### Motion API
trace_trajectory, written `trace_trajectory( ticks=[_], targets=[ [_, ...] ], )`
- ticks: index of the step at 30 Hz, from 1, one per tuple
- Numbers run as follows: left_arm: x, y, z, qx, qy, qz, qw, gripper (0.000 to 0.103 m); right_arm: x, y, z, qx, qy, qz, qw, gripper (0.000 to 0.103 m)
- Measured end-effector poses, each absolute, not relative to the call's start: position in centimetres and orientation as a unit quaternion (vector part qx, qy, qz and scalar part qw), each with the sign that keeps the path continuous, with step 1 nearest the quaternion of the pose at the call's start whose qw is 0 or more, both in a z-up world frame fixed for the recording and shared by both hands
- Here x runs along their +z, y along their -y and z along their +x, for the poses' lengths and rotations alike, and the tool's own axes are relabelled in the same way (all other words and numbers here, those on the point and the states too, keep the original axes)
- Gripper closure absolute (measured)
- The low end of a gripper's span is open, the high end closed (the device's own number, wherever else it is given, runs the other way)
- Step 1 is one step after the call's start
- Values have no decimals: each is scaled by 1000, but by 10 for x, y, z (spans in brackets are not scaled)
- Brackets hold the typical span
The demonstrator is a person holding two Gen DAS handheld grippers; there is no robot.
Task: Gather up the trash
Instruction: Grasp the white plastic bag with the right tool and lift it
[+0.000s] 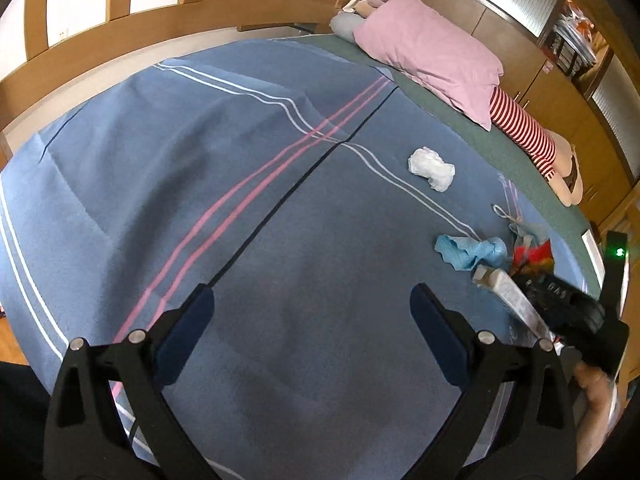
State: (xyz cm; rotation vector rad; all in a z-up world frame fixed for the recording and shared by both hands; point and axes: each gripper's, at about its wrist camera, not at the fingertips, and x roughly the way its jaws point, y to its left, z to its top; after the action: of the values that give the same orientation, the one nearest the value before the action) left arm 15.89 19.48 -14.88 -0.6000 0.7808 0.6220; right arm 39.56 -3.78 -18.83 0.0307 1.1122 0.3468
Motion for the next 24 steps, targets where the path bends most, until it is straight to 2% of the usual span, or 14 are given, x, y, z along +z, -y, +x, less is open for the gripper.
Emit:
trace_trajectory(
  ticks=[6, 11, 13, 16, 18, 20, 24],
  targets=[
    [-149, -198, 160, 301, -365, -294, 831, 5, -185, 25, 347, 232, -553, -25, 800, 34],
    [-146, -204, 150, 318, -344, -311, 827, 5, -176, 21, 290, 341, -592, -26, 729, 34],
    [-148, -207, 148, 318, -346, -321, 823, 5, -157, 32, 284, 333, -551, -44, 764, 34],
    [-150, -208, 148, 312, -353, -324, 820, 5, -120, 61, 300, 229, -443, -85, 863, 31],
    [-151, -206, 150, 307, -356, -321, 822, 5, -108, 82, 328, 140, -394, -91, 904, 17],
    [-151, -205, 151, 304, -359, -317, 824, 5, -113, 94, 358, 95, -394, -94, 909, 15],
    [-153, -202, 155, 298, -366, -310, 825, 5, -153, 106, 413, 55, -465, -85, 880, 15]
  ],
)
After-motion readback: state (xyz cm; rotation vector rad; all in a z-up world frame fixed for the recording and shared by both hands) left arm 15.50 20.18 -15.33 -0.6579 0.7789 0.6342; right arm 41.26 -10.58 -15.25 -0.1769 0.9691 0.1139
